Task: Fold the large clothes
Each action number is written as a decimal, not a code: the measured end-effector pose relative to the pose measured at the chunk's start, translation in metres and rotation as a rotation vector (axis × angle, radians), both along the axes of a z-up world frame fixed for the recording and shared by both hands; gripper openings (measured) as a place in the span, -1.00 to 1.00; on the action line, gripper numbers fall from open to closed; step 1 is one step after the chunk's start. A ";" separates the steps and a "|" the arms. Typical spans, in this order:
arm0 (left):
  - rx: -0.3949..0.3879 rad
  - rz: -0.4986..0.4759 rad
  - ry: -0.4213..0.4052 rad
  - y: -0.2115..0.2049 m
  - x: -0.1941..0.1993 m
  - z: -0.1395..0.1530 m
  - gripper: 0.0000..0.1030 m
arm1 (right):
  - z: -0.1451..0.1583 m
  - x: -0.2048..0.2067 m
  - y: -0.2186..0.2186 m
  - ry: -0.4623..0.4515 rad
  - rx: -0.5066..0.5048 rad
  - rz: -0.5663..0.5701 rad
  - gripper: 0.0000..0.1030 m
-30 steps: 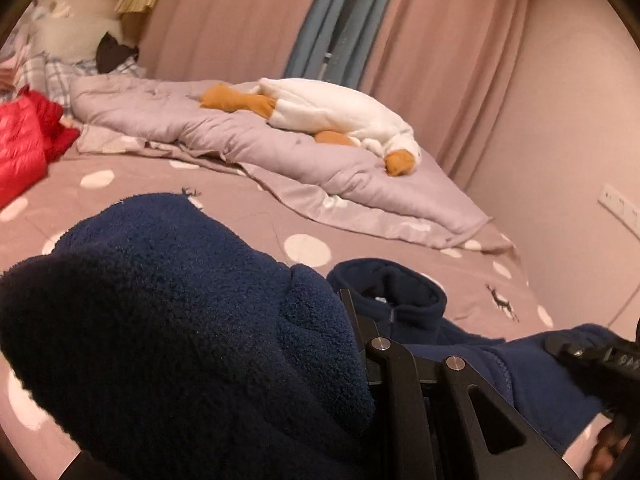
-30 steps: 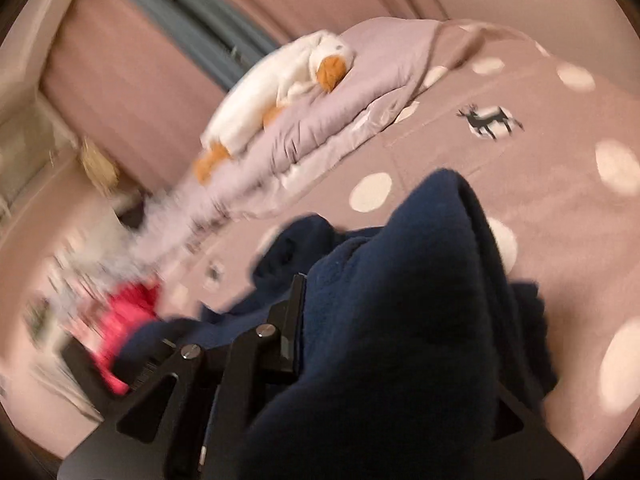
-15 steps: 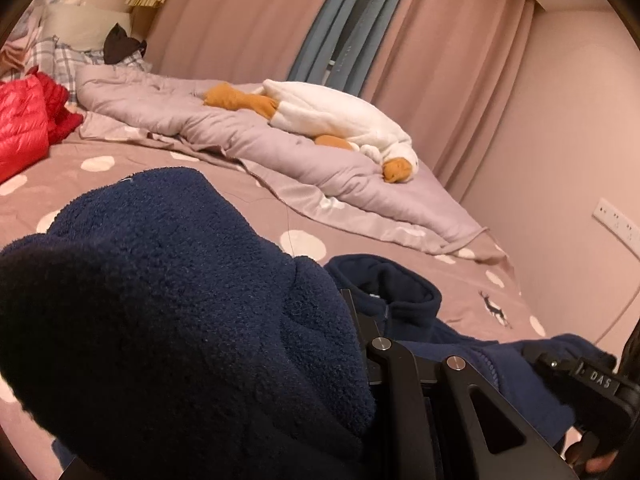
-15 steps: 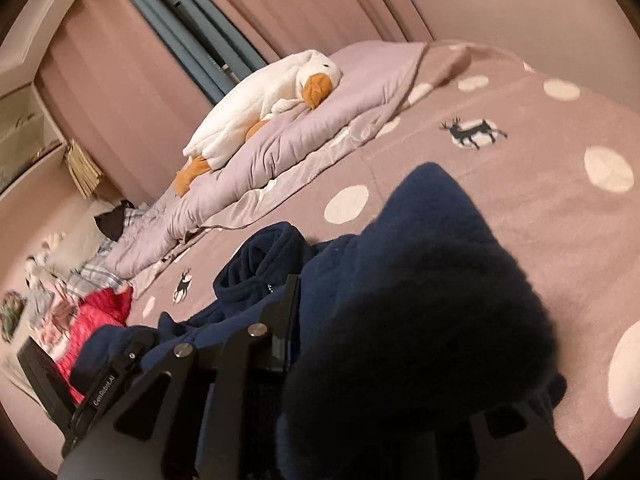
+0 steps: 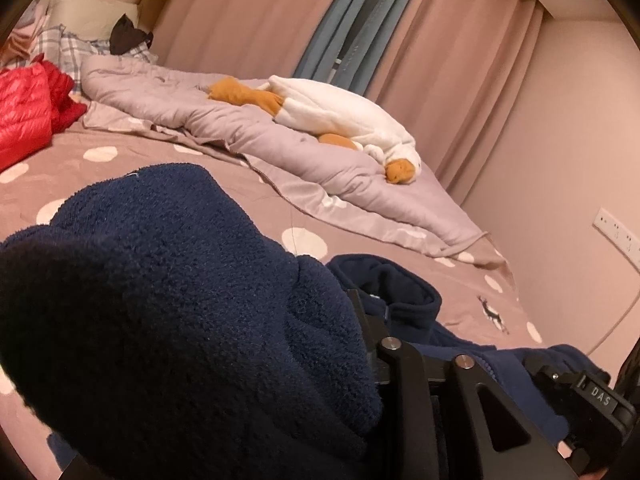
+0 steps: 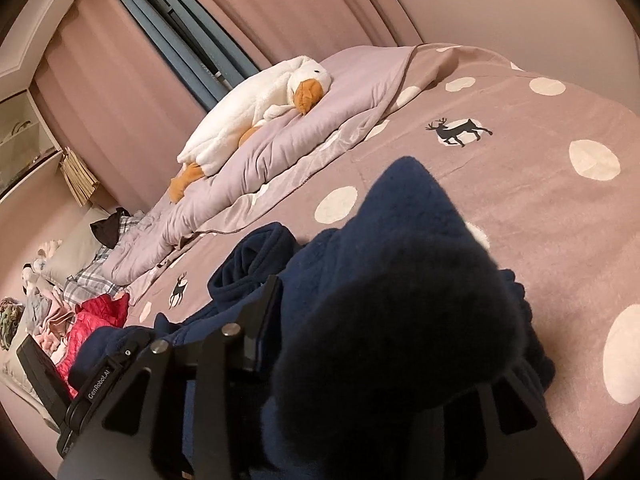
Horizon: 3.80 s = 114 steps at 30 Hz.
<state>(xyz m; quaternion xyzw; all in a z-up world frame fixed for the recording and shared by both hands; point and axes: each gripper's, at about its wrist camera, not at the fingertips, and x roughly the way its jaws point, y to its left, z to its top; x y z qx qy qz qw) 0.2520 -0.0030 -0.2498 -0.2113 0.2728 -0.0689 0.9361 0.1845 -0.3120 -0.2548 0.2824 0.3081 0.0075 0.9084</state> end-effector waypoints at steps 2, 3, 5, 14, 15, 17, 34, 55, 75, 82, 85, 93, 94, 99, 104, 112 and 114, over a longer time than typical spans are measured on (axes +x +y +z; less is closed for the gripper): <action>0.001 0.004 0.003 0.000 -0.001 0.000 -0.36 | 0.000 0.000 0.001 0.001 -0.007 0.003 -0.09; 0.014 0.007 0.004 -0.001 -0.002 0.001 -0.32 | 0.000 0.000 0.001 0.001 -0.009 0.003 -0.08; 0.055 0.037 0.005 -0.004 -0.004 0.003 0.15 | -0.001 0.000 0.001 0.006 -0.011 -0.003 -0.01; 0.011 0.066 0.008 0.004 -0.006 0.000 0.32 | -0.001 -0.002 0.001 0.012 0.009 0.000 0.17; 0.015 0.065 0.006 0.004 -0.006 0.000 0.32 | -0.001 -0.002 0.001 0.012 0.011 0.001 0.19; 0.025 0.065 0.005 0.003 -0.006 0.001 0.32 | 0.000 -0.003 0.001 0.007 0.015 0.003 0.24; -0.103 0.073 -0.104 0.023 -0.024 0.035 -0.11 | 0.036 -0.029 -0.014 -0.198 0.183 0.035 -0.50; -0.165 0.066 -0.068 0.031 -0.024 0.039 0.48 | 0.054 -0.048 -0.026 -0.289 0.234 0.019 0.54; -0.115 0.056 -0.048 0.025 -0.025 0.038 0.67 | 0.045 -0.038 -0.015 -0.202 0.208 0.056 0.55; -0.119 0.082 -0.049 0.029 -0.027 0.039 0.69 | 0.041 -0.037 -0.015 -0.184 0.209 0.052 0.57; -0.126 0.095 -0.064 0.034 -0.030 0.043 0.70 | 0.040 -0.036 -0.014 -0.174 0.206 0.055 0.58; -0.154 0.158 -0.045 0.055 -0.029 0.041 0.75 | 0.039 -0.037 -0.013 -0.168 0.202 0.049 0.58; -0.159 0.165 -0.042 0.058 -0.029 0.040 0.75 | 0.039 -0.038 -0.013 -0.168 0.203 0.048 0.58; -0.129 0.190 0.001 0.066 -0.027 0.037 0.75 | 0.037 -0.037 -0.016 -0.158 0.206 0.042 0.58; -0.166 0.162 0.045 0.070 -0.022 0.027 0.75 | 0.034 -0.034 -0.016 -0.135 0.211 0.038 0.58; -0.126 0.217 0.005 0.076 -0.034 0.031 0.57 | 0.032 -0.032 -0.014 -0.115 0.182 0.036 0.58; -0.097 0.237 0.009 0.079 -0.035 0.031 0.45 | 0.031 -0.031 -0.015 -0.105 0.167 0.028 0.58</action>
